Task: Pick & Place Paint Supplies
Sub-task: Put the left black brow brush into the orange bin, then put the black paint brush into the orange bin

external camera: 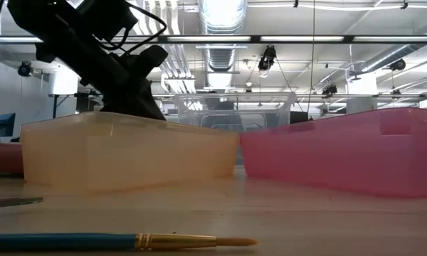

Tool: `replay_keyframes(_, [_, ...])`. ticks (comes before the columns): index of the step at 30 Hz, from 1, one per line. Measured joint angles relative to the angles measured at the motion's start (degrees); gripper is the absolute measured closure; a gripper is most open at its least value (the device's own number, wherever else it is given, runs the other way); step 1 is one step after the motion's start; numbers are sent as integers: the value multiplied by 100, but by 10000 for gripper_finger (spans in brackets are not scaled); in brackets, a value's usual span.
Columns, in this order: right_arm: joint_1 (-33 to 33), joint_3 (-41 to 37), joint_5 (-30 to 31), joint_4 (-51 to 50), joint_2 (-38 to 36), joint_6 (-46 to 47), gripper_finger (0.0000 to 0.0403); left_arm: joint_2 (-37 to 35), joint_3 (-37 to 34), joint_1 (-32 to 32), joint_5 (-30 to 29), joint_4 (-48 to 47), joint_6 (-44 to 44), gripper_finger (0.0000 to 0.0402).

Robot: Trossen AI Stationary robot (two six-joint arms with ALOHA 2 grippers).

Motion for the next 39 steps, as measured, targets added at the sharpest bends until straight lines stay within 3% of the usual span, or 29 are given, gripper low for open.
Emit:
replay_keyframes(10, [0,0,-18,-50,0,-11,225,5,25,-7,-45,6,228,301])
replay_keyframes(18, [0,0,-148,-50,69,13,225,-478,355,-4,-7,86,1105,282])
replay_keyframes(23, [0,0,-596,-77,312,17,225,-1175,637,-7,398,115,2196,281])
replay_keyframes(26, [0,0,-1178,-257,515,49,225,-1596,723,-4,524,100,2655,281])
replay_keyframes(31, [216,0,-2231,-1571,886,655,225,-2197,754,-4,568,66,3014,281])
replay_keyframes(35, [754,-9,-2983,-2496,1287,1157,225,-2508,747,-4,568,-117,3244,281])
replay_keyframes(39, [1618,-6,-3101,-2257,1567,1650,225,-2654,740,-4,567,-215,3369,281])
